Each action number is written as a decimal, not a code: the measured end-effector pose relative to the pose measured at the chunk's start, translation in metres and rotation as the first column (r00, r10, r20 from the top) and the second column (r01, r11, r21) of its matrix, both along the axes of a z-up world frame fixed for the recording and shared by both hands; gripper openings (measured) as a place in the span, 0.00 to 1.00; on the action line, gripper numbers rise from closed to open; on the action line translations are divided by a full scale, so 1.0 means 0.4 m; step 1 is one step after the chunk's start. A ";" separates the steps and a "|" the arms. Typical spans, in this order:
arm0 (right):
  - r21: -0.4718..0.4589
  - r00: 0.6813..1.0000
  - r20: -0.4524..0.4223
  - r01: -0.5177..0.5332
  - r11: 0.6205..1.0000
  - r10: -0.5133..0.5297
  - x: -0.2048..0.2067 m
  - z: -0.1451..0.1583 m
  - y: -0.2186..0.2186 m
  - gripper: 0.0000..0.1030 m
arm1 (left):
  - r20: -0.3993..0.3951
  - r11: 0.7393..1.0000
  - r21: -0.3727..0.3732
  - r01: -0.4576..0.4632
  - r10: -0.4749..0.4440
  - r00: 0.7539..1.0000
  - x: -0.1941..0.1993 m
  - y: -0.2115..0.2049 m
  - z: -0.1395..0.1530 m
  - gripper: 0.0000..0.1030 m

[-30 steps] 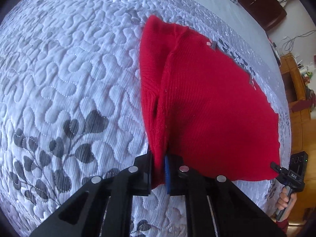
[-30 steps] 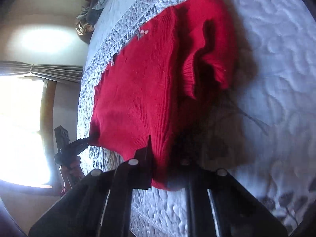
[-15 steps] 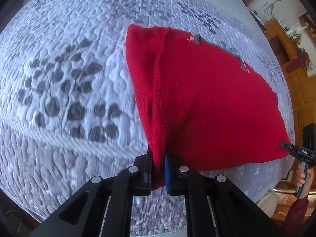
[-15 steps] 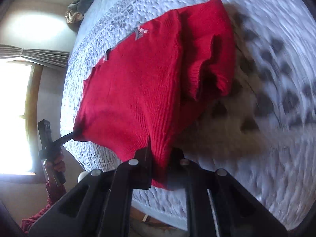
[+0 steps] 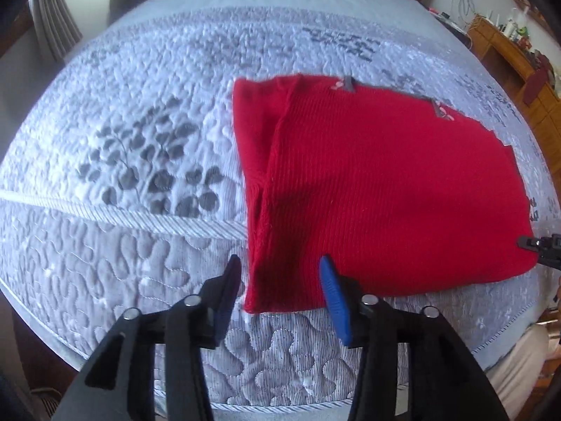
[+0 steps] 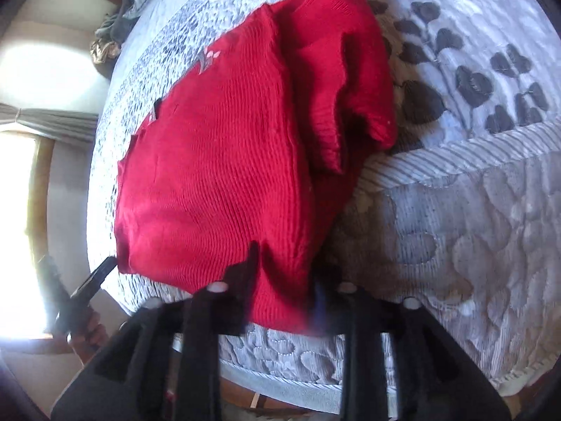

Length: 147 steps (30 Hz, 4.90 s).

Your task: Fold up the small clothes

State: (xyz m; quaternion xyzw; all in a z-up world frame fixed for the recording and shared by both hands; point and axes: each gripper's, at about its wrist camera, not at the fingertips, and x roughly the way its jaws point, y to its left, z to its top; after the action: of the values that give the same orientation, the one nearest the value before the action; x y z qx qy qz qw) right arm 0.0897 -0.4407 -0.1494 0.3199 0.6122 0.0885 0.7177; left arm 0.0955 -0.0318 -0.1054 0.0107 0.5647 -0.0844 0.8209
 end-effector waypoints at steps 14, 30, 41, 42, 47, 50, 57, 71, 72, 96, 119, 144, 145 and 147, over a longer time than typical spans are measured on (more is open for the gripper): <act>0.125 0.974 -0.052 0.226 0.966 -0.222 -0.025 -0.071 -0.057 0.12 | 0.105 0.998 -0.062 0.023 -0.016 0.994 0.001 0.030 0.066 0.51; -0.169 0.991 -0.041 0.118 0.979 -0.127 0.122 0.153 0.134 0.09 | 0.100 0.989 -0.108 -0.105 0.116 0.988 0.015 0.164 0.019 0.54; -0.335 0.918 0.125 -0.319 0.887 0.377 0.286 0.319 0.708 0.09 | 0.101 0.969 -0.138 -0.203 0.218 0.971 0.002 0.274 0.030 0.58; -0.341 0.897 0.119 -0.366 0.866 0.426 0.287 0.301 0.774 0.09 | 0.102 0.967 -0.139 -0.213 0.228 0.968 0.001 0.283 0.031 0.58; -0.315 0.828 0.051 -0.517 0.796 0.558 0.266 0.176 0.944 0.13 | 0.082 0.958 -0.139 -0.252 0.265 0.961 0.005 0.322 0.016 0.59; -0.231 0.833 0.027 -0.533 0.814 0.553 0.250 0.120 0.933 0.25 | 0.060 0.959 -0.141 -0.246 0.256 0.965 0.013 0.323 0.001 0.59; -0.139 0.852 0.102 -0.500 0.855 0.514 0.170 0.165 0.769 0.47 | 0.037 0.960 -0.227 -0.165 0.178 0.983 0.090 0.280 0.022 0.59; -0.047 0.909 0.157 -0.384 0.922 0.386 0.165 0.138 0.611 0.47 | 0.189 0.971 0.138 0.197 -0.221 0.957 0.262 -0.129 0.105 0.59; -0.043 0.912 0.160 -0.375 0.926 0.377 0.167 0.139 0.596 0.47 | 0.175 0.964 0.164 0.209 -0.237 0.956 0.279 -0.156 0.089 0.59; 0.057 0.948 0.164 -0.286 0.957 0.273 0.162 0.096 0.472 0.48 | -0.064 0.959 -0.255 -0.122 0.109 0.992 0.392 0.132 -0.037 0.06; 0.064 0.952 -0.028 -0.302 0.951 0.304 0.105 -0.015 0.490 0.20 | -0.123 0.998 -0.059 -0.015 0.008 0.992 0.068 0.015 -0.068 0.25; -0.062 0.941 0.083 -0.323 0.944 0.327 0.099 0.107 0.370 0.47 | -0.022 0.995 -0.095 -0.001 -0.001 1.000 0.059 0.046 0.034 0.65; -0.067 0.941 0.085 -0.323 0.944 0.328 0.109 0.113 0.373 0.48 | -0.036 0.995 -0.096 -0.010 0.007 0.999 0.072 0.046 0.030 0.68; -0.050 0.935 0.076 -0.343 0.938 0.346 0.120 0.102 0.402 0.54 | -0.095 0.990 -0.135 -0.028 0.015 0.995 0.090 0.043 0.002 0.70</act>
State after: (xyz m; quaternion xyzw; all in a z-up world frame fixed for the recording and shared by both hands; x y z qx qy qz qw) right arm 0.1378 -0.2797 -0.1084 0.1905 0.6298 0.2152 0.7216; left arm 0.1314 -0.0147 -0.1044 -0.0554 0.5957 -0.1142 0.7931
